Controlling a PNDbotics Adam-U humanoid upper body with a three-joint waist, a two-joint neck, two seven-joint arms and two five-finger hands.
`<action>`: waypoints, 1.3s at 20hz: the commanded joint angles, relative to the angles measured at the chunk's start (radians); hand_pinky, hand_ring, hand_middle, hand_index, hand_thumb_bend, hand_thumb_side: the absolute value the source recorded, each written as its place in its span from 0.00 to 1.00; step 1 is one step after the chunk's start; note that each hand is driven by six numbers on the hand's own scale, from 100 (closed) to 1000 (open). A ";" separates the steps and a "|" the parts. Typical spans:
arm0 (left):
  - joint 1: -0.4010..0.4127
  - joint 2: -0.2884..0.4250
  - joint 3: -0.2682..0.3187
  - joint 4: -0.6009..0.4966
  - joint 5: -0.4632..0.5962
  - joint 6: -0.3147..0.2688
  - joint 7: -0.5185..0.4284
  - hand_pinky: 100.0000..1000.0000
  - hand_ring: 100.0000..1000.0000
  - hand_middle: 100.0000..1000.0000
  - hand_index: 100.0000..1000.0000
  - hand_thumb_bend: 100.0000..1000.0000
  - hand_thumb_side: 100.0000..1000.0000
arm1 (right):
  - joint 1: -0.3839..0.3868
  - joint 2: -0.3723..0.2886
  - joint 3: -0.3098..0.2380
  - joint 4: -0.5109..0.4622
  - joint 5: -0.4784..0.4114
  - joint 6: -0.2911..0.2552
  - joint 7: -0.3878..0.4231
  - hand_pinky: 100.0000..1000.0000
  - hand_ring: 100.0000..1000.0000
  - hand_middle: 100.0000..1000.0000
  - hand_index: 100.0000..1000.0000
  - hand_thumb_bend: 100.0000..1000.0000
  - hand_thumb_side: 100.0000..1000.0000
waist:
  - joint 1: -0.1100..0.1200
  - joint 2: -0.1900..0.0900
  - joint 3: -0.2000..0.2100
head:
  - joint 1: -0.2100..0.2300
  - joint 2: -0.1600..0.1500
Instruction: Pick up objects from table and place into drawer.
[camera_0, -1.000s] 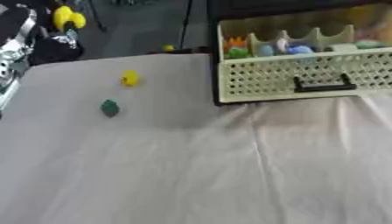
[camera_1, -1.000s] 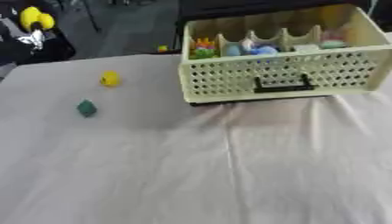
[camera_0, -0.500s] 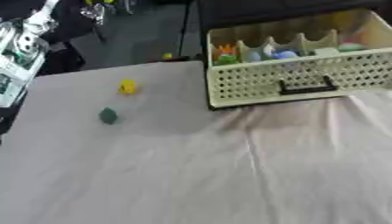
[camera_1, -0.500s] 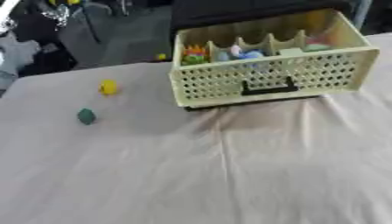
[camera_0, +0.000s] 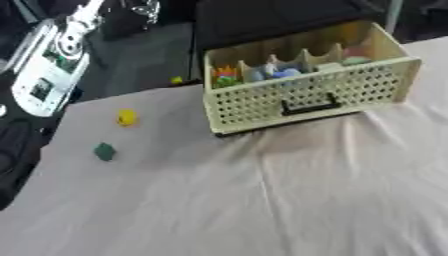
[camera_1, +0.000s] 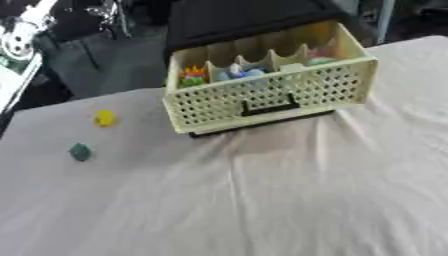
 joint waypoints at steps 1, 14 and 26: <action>-0.028 0.007 0.002 0.002 0.013 -0.003 -0.006 0.00 0.20 0.49 0.67 0.00 0.58 | -0.019 -0.025 0.001 -0.016 -0.018 0.001 0.014 0.43 0.34 0.30 0.79 0.00 0.38 | -0.005 -0.021 -0.007 | 0.013 -0.032; -0.060 -0.050 -0.015 0.028 0.049 -0.018 -0.031 0.00 0.20 0.49 0.67 0.00 0.60 | -0.061 -0.009 0.013 -0.016 -0.043 0.018 0.039 0.44 0.34 0.30 0.80 0.00 0.38 | 0.021 0.007 -0.057 | 0.023 -0.148; -0.114 -0.092 0.005 0.132 0.025 -0.051 0.006 0.00 0.22 0.49 0.70 0.00 0.62 | -0.079 0.010 0.028 -0.016 -0.047 0.033 0.063 0.45 0.33 0.29 0.80 0.00 0.38 | 0.039 0.034 -0.094 | 0.049 -0.149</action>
